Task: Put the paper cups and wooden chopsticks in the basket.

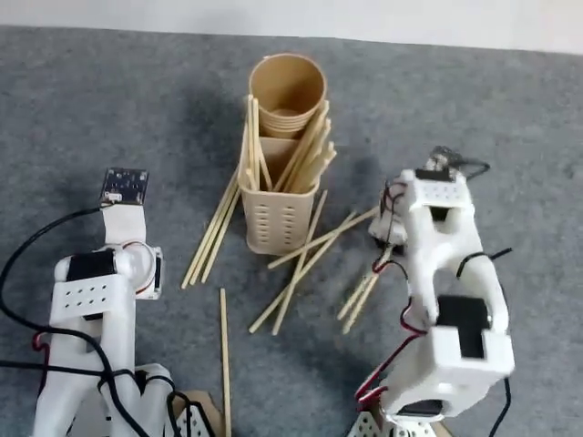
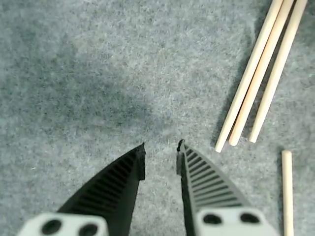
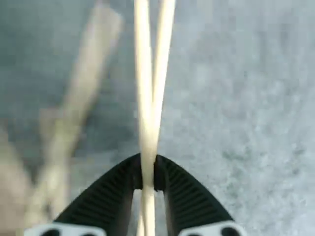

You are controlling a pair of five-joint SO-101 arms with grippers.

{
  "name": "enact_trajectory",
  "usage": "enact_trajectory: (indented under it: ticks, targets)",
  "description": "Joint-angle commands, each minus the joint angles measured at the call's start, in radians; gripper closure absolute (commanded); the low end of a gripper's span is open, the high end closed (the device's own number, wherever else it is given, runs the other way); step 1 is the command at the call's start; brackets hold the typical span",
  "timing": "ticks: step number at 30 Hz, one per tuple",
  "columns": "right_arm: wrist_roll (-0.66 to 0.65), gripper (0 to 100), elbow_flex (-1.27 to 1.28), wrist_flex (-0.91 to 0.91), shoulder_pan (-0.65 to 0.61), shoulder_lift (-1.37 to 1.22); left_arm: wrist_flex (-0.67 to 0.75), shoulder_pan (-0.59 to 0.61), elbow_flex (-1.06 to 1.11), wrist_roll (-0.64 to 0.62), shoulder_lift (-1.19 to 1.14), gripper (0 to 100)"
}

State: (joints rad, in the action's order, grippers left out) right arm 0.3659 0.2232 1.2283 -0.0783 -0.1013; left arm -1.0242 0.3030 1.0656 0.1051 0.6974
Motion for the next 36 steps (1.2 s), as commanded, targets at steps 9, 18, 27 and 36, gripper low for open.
enact_trajectory:
  ticks: [9, 18, 27, 36]
  targets:
    - [-0.106, 99.5, -0.699, -0.005, -0.076, 0.317, 0.009, -0.008, -0.007, -0.006, 0.022, 86]
    - [-0.106, 99.5, -0.785, -0.028, -0.325, 0.317, 0.011, -0.004, -0.007, -0.006, 0.022, 86]
    - [-0.193, 99.5, -0.544, -0.058, -0.430, 0.321, 0.011, -0.004, -0.005, -0.006, 0.022, 86]
    - [-0.273, 94.1, -0.426, -0.237, -0.433, 0.328, 0.011, -0.004, -0.005, -0.006, 0.022, 86]
